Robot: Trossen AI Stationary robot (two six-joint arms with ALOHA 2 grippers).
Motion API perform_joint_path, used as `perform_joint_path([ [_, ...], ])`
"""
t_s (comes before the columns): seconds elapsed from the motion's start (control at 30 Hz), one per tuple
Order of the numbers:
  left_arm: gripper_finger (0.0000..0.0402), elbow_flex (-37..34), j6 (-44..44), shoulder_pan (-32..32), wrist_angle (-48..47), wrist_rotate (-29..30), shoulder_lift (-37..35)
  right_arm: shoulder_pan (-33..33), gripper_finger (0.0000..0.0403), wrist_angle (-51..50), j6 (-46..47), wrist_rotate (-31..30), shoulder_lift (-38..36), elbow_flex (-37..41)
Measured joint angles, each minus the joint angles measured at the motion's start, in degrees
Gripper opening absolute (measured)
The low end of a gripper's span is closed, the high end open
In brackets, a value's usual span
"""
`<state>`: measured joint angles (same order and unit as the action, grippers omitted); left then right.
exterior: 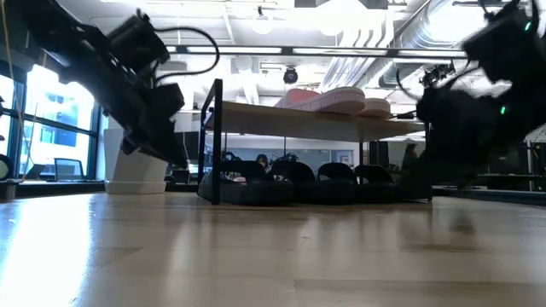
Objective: Pick and place slides into the shelf
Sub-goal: Adjust the pink slide on the shelf
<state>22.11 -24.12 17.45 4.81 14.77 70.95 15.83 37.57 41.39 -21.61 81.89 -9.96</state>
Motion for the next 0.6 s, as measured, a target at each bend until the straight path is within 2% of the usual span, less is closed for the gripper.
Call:
perform_joint_path([
  [0.13,0.0001,0.0,-1.2,-2.8,-2.8,1.8,-4.7,1.6,0.0,-0.7,-4.8,5.8,-9.8,0.0],
  [0.27,0.0001,0.0,-2.1,-6.1,-3.3,4.5,-9.0,1.5,0.0,-7.5,-11.0,7.7,-22.4,-0.2],
  [0.33,0.0001,0.1,-2.3,-7.7,-3.4,6.2,-11.1,1.3,0.0,-15.2,-15.5,8.1,-29.0,-1.7],
  [0.47,0.0001,1.5,-1.8,-11.1,-3.3,11.3,-14.8,0.4,0.0,-38.1,-27.0,8.0,-39.6,-9.9],
  [0.6,0.0001,4.5,1.3,-13.9,-3.3,17.5,-16.6,-1.3,0.0015,-56.9,-40.7,2.7,-43.3,-22.6],
])
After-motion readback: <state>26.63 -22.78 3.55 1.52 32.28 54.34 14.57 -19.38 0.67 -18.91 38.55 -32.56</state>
